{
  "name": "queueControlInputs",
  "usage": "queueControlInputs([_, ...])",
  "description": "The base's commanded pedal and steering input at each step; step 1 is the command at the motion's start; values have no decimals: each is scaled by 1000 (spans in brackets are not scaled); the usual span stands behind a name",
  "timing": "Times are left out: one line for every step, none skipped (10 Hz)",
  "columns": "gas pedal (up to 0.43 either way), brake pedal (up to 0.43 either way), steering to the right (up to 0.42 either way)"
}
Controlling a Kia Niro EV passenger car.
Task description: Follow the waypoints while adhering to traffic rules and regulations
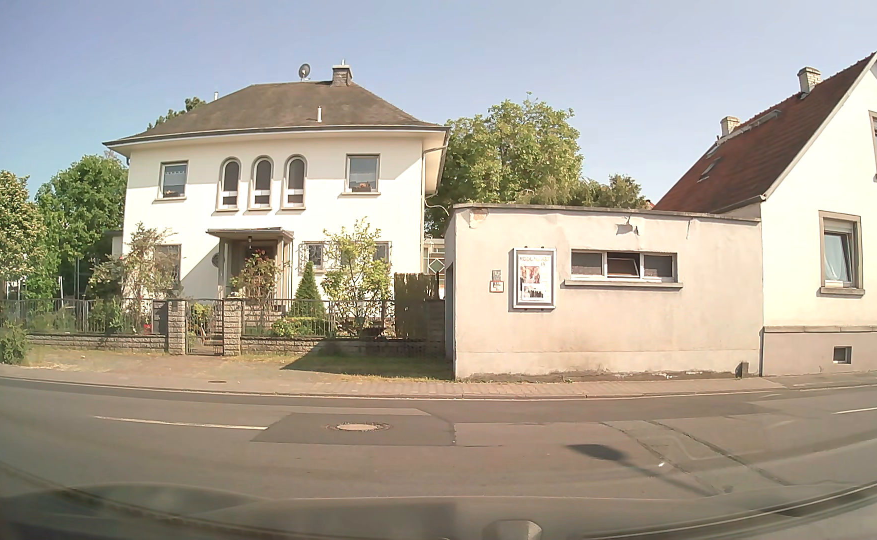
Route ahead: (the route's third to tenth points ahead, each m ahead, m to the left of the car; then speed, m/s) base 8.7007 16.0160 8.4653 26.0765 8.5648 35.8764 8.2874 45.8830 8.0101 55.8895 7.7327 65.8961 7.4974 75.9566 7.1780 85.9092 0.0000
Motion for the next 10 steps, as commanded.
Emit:
queueControlInputs([0, 250, -247])
queueControlInputs([0, 256, -247])
queueControlInputs([0, 256, -247])
queueControlInputs([0, 244, -247])
queueControlInputs([0, 183, -247])
queueControlInputs([0, 165, -247])
queueControlInputs([0, 128, -247])
queueControlInputs([0, 122, -247])
queueControlInputs([0, 116, -247])
queueControlInputs([0, 116, -247])
